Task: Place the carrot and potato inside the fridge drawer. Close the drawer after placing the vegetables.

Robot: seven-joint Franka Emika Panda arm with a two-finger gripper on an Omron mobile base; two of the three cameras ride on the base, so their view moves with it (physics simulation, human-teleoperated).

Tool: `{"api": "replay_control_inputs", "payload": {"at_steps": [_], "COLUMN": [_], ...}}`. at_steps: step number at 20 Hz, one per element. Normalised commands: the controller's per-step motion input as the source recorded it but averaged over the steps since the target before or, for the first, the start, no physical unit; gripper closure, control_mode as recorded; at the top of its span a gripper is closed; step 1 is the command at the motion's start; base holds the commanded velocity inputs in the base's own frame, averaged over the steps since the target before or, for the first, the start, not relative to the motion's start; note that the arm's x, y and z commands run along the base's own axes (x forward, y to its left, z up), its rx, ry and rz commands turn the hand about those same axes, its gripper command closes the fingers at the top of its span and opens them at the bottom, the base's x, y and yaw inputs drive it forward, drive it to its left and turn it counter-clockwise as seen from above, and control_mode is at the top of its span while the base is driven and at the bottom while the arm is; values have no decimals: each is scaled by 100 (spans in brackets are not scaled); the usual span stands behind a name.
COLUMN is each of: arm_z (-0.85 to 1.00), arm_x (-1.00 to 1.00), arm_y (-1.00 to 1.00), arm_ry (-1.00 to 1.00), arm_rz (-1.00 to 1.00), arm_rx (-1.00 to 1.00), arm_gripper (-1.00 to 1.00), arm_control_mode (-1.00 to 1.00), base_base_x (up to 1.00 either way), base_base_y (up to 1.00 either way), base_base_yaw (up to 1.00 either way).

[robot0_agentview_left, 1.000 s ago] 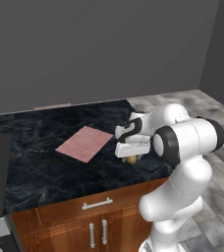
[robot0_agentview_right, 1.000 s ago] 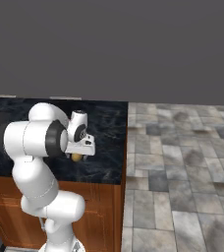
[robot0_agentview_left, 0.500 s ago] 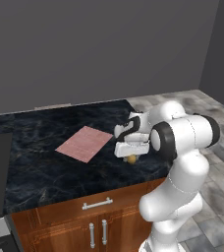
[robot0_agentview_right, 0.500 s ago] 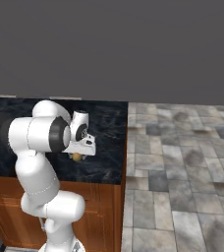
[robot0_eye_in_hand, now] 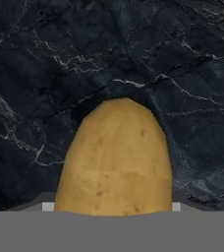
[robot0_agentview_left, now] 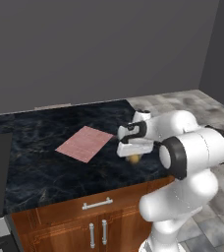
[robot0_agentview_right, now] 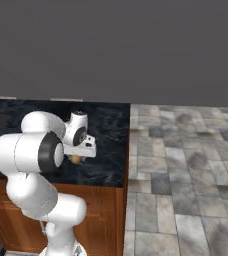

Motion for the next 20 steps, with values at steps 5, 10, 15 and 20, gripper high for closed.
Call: {"api": "replay_control_inputs", "payload": {"at_steps": [5,10,15,20], "arm_z": [100,85,55,29], "arm_x": [-3,-37,-61,-37], "arm_y": [-21,-52,-44,-3], "arm_ry": [-22,-20,-13,-3], "arm_rz": [0,-4,-8,-3], "arm_rx": [0,0,0,0], "arm_gripper": [100,100,100,100], "arm_control_mode": [-100,-100,-100,-100], "base_base_x": [0,0,0,0], "base_base_y": [0,0,0,0], "base_base_yaw": [0,0,0,0]}}
